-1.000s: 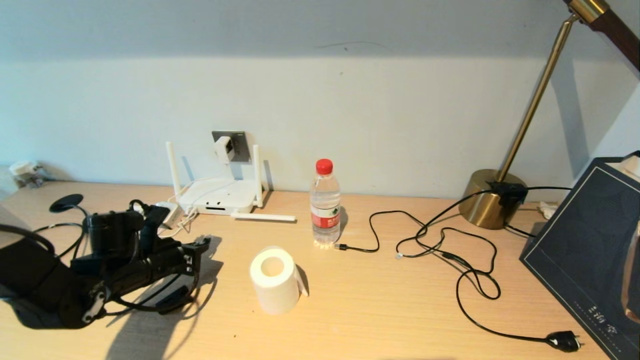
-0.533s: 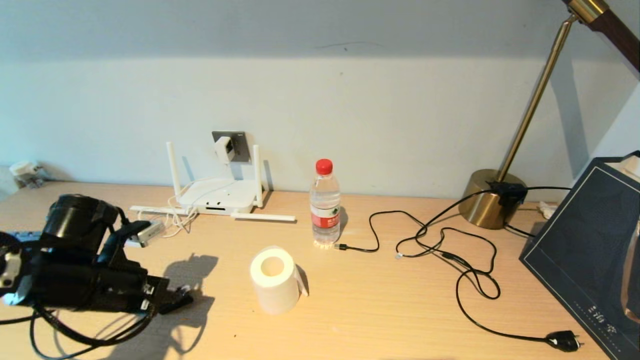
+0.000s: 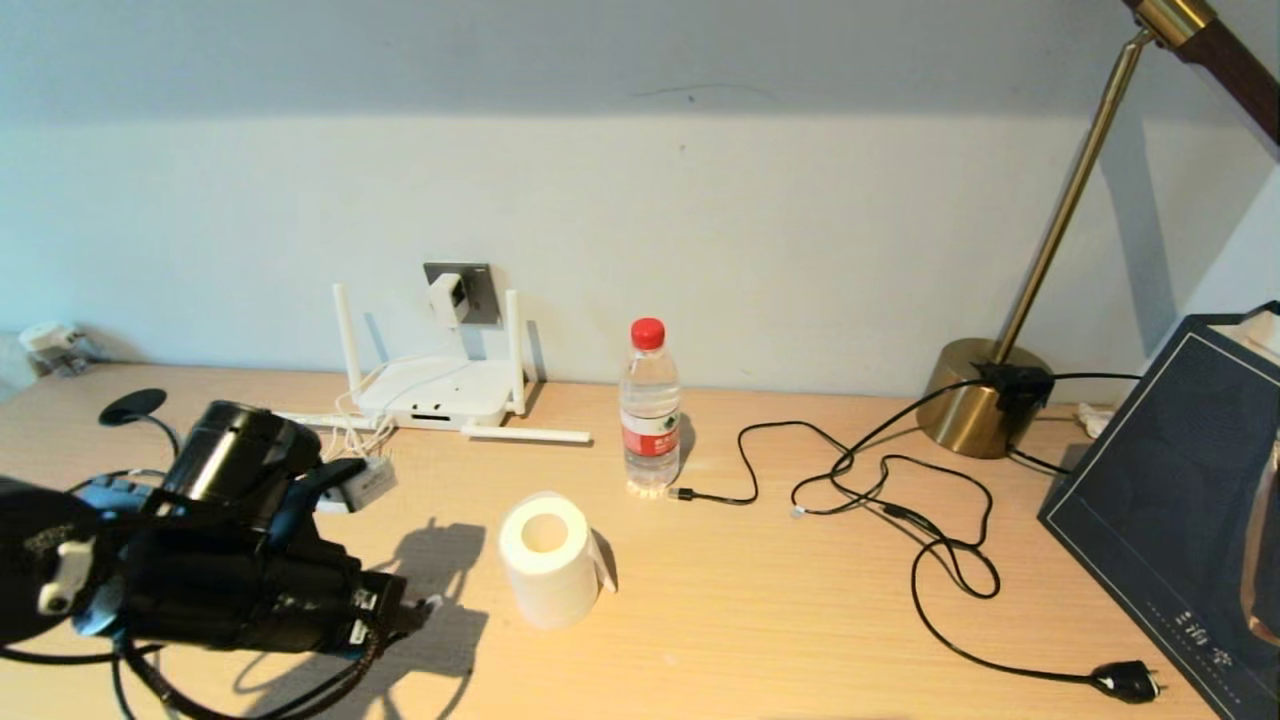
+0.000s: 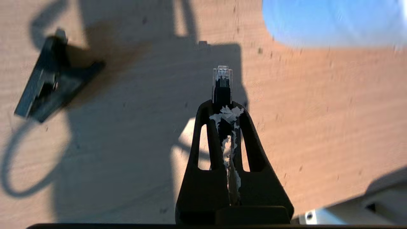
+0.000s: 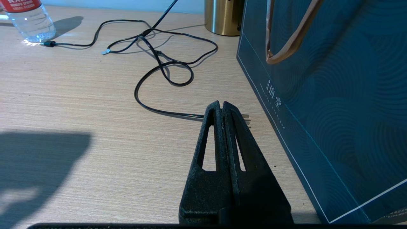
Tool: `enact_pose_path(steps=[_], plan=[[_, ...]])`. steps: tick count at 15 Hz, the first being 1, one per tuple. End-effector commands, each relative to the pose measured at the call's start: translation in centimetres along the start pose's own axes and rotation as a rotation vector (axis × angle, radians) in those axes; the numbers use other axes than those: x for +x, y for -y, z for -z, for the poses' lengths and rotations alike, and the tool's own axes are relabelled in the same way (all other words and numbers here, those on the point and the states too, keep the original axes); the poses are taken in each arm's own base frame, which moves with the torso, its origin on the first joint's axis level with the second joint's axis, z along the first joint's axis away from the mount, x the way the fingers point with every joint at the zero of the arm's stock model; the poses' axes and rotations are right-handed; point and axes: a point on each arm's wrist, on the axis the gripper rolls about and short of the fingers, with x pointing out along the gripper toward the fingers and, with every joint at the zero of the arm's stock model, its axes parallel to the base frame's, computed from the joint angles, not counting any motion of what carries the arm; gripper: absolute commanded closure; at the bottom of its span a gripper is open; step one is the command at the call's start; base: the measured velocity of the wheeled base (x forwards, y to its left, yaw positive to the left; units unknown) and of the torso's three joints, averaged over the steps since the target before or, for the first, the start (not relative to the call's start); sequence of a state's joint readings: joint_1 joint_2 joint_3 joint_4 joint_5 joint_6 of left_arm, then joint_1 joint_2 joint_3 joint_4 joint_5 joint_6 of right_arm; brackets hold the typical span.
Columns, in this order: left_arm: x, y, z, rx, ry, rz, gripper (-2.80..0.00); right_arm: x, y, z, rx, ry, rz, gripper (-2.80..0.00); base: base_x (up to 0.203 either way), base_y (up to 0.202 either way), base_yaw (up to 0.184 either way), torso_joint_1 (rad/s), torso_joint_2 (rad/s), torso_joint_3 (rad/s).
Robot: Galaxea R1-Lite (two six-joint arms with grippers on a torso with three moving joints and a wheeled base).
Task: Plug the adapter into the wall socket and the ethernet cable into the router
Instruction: Align cable and router interface
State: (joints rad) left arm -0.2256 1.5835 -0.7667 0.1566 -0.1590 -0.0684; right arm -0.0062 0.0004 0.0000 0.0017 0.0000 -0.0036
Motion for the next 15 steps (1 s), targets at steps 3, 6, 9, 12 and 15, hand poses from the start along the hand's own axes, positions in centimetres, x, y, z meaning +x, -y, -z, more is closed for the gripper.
enact_pose_path(steps=[3,6,9,12,15], plan=[[2.8,0.2,0.3,-0.006,-0.005,-0.022,0.00,0.0,0.0,0.0,-0.001,-0.001,0.000,0.00,0.000,0.000,0.000,0.000,0.00,0.000],[4.0,-0.1,0.9,0.000,0.046,-0.032,0.00,0.0,0.0,0.0,-0.001,-0.001,0.000,0.00,0.000,0.000,0.000,0.000,0.00,0.000],[5.0,-0.4,2.6,0.012,0.104,-0.031,0.00,0.0,0.0,0.0,0.000,0.000,0.000,0.00,0.000,0.000,0.000,0.000,0.00,0.000],[5.4,-0.6,4.2,0.014,0.114,-0.040,0.00,0.0,0.0,0.0,-0.001,-0.001,0.000,0.00,0.000,0.000,0.000,0.000,0.00,0.000],[5.3,-0.6,5.0,0.024,0.162,-0.034,0.00,0.0,0.0,0.0,-0.001,0.000,0.000,0.00,0.000,0.000,0.000,0.000,0.00,0.000]])
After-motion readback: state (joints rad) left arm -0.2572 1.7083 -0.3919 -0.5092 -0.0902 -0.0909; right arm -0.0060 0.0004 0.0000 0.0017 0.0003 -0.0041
